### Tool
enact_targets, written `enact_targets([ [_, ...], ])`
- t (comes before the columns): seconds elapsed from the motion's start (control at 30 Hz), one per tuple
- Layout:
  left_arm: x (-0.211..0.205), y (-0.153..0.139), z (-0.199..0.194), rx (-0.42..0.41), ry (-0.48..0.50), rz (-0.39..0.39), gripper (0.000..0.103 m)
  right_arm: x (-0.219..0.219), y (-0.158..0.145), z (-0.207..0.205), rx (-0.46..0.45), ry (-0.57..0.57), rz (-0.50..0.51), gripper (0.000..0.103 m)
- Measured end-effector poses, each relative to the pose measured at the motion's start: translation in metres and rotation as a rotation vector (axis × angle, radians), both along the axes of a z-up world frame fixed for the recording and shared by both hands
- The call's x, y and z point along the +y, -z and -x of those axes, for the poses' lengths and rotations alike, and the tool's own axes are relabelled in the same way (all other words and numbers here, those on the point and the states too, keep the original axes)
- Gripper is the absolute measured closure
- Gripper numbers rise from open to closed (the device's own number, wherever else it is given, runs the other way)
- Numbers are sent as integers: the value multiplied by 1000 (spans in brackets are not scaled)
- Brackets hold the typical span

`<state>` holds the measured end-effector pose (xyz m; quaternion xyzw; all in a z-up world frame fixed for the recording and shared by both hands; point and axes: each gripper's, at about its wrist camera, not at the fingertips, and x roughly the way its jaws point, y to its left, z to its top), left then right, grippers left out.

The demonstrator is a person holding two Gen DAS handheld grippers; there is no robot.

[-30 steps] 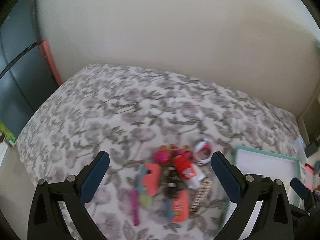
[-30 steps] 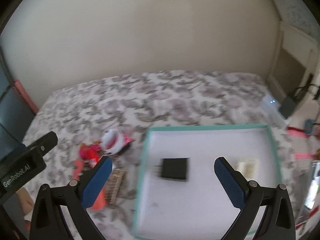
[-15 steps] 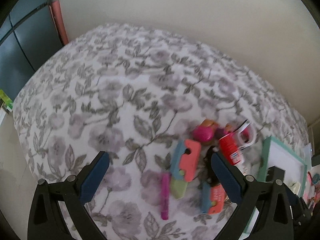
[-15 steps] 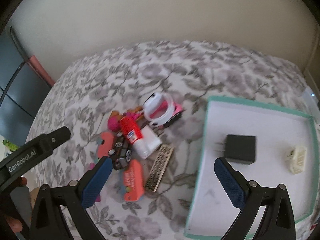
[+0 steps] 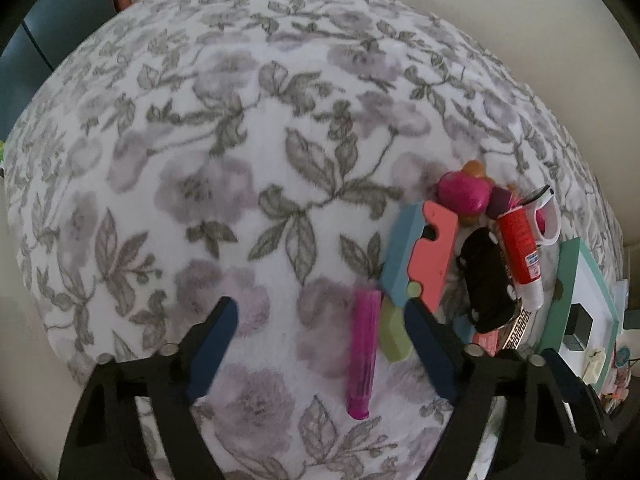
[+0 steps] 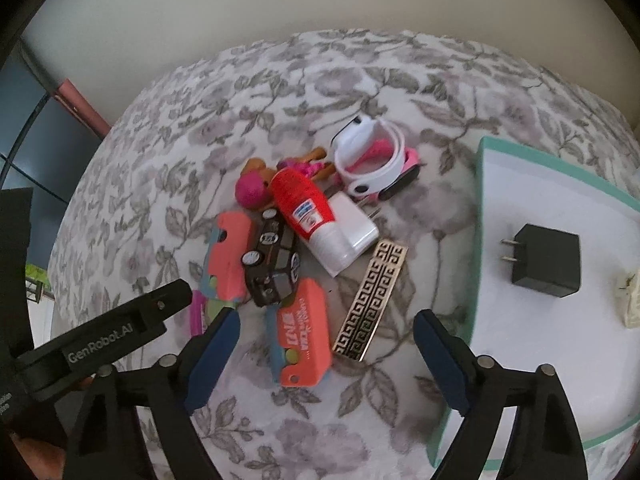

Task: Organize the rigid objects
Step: 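Move both grippers back over the pile of objects, then grasp the pink glue stick with the left gripper while the right gripper grasps the orange carrot knife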

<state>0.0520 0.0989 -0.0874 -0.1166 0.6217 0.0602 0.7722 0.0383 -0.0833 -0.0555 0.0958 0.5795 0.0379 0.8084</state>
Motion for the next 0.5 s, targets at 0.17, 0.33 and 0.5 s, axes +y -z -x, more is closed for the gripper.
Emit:
enact_targets([
  [0.17, -2, 11, 3, 39, 26, 44, 34, 5, 7, 1, 28, -11, 16, 21],
  [0.33, -5, 13, 6, 39, 46, 91, 51, 3, 6, 1, 36, -4, 5, 28],
  [0.5, -11, 12, 9, 38, 87, 99, 60, 2, 7, 0, 43, -1, -8, 36],
])
